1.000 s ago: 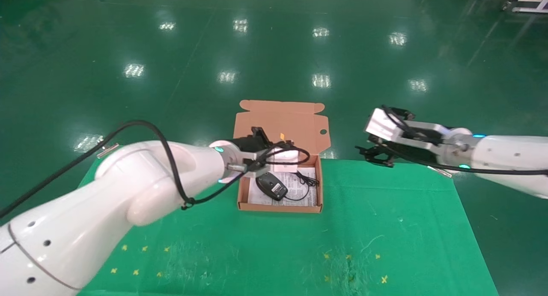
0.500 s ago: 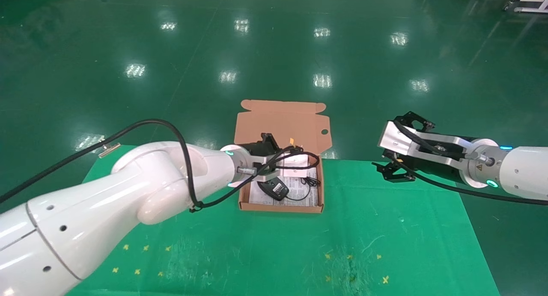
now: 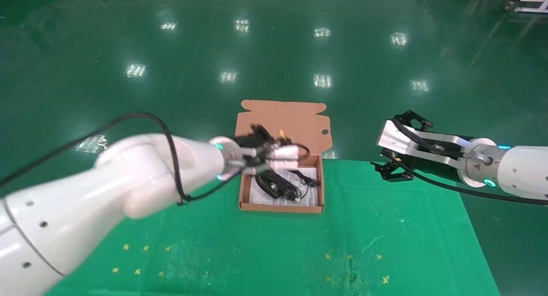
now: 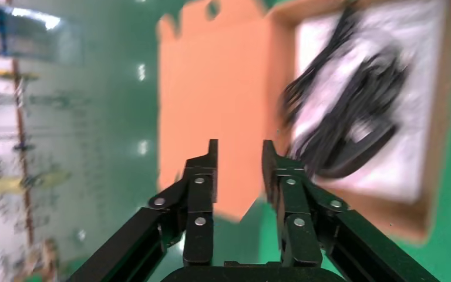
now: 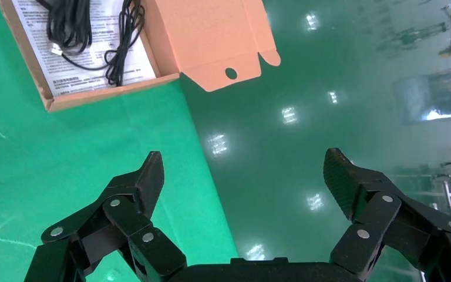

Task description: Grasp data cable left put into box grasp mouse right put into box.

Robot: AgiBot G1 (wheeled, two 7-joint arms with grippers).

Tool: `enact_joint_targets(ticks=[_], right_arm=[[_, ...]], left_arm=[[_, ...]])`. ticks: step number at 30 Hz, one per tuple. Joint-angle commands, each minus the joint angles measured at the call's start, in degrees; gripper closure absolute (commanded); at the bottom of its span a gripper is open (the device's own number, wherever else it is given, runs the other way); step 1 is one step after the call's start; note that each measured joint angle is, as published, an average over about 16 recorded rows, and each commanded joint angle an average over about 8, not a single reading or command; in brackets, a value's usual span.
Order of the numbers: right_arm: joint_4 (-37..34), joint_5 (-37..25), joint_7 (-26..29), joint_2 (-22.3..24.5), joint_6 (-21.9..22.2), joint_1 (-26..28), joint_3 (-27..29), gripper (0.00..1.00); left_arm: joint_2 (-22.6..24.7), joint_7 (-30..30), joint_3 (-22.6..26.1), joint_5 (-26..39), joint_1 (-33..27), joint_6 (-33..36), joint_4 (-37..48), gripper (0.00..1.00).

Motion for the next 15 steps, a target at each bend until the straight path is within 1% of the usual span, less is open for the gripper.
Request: enact_joint_targets(ticks=[1, 3, 6, 11, 15], right_arm=[[0.1, 0.2, 0.1, -0.1, 0.5, 0.0, 0.3, 0.00], [-0.1, -0.8, -0.8, -0.4, 1.1, 1.3, 0.4, 0.00], [-0.4, -3.1, -2.7, -1.0, 0.6, 3.8, 0.0, 0.00], [-0.6, -7.8, -5.6, -1.7, -2.5, 7.7, -1.7, 0.00], [-0.5, -9.5, -7.1, -2.0, -4.7, 9.2, -2.5, 0.00]], left_arm=[[-0.9, -0.5, -0.1, 0.6, -0.6, 0.2, -0.5, 0.00], [-1.4, -1.3, -1.1, 1.3, -2.2, 0.1, -0.3, 0.00], [-1.9, -2.1, -2.2, 2.1, -4.1, -0.3, -0.1, 0.00], [-2.3, -2.5, -3.2, 2.0, -5.6, -0.5, 0.4, 0.00], [-3.4, -1.6, -4.9, -1.0, -5.1, 0.9, 0.2, 0.00]])
